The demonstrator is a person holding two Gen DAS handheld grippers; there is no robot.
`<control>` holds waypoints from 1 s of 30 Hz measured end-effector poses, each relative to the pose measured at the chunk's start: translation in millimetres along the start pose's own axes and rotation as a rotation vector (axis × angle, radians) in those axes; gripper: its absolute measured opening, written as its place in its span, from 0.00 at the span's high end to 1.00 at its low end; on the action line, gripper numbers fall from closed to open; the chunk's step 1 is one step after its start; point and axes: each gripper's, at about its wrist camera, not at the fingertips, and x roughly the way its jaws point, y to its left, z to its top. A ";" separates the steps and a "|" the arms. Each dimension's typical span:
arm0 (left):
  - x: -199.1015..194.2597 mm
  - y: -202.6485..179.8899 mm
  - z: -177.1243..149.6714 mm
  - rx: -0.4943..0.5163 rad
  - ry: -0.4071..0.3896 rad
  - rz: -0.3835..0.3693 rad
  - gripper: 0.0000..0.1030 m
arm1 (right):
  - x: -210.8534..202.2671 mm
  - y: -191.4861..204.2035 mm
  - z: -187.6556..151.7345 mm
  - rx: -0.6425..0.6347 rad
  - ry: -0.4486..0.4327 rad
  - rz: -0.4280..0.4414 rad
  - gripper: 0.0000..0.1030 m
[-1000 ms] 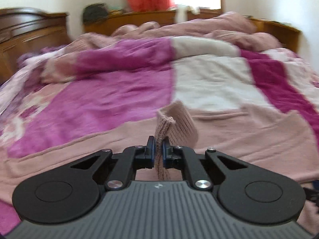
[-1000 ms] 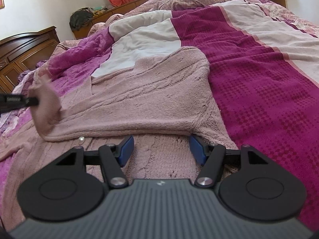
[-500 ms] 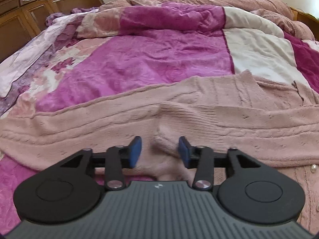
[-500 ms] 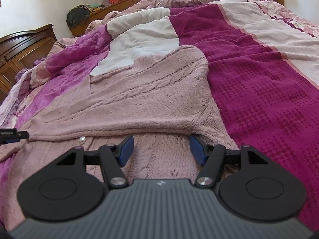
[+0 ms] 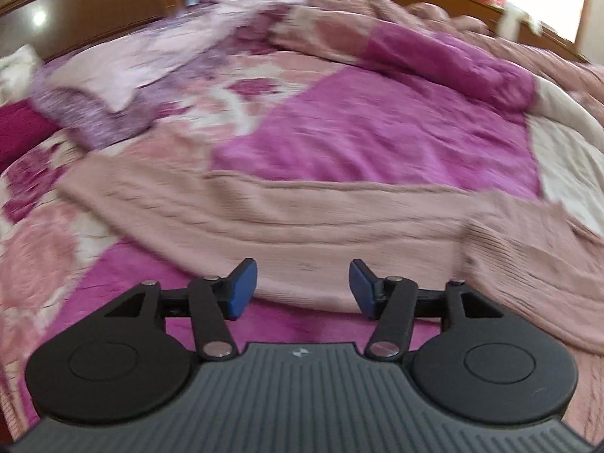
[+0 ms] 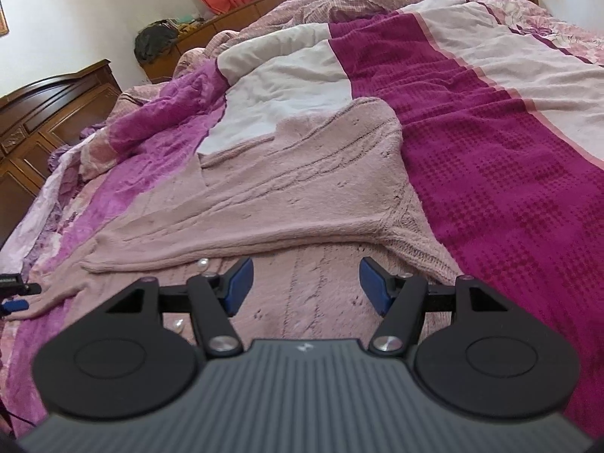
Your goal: Fold small clothes
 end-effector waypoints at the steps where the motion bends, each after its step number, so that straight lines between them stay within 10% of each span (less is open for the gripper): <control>1: 0.9 9.4 1.0 -0.021 0.000 0.014 0.37 | -2.7 0.8 -1.2 0.000 0.001 0.001 0.35; 16: 44.1 83.8 1.6 -0.355 0.046 0.024 0.34 | -15.9 12.1 -26.8 -0.037 0.040 -0.003 0.33; 30: 72.2 95.3 14.2 -0.430 -0.049 0.009 0.28 | -4.7 14.9 -44.8 -0.057 0.046 -0.044 0.30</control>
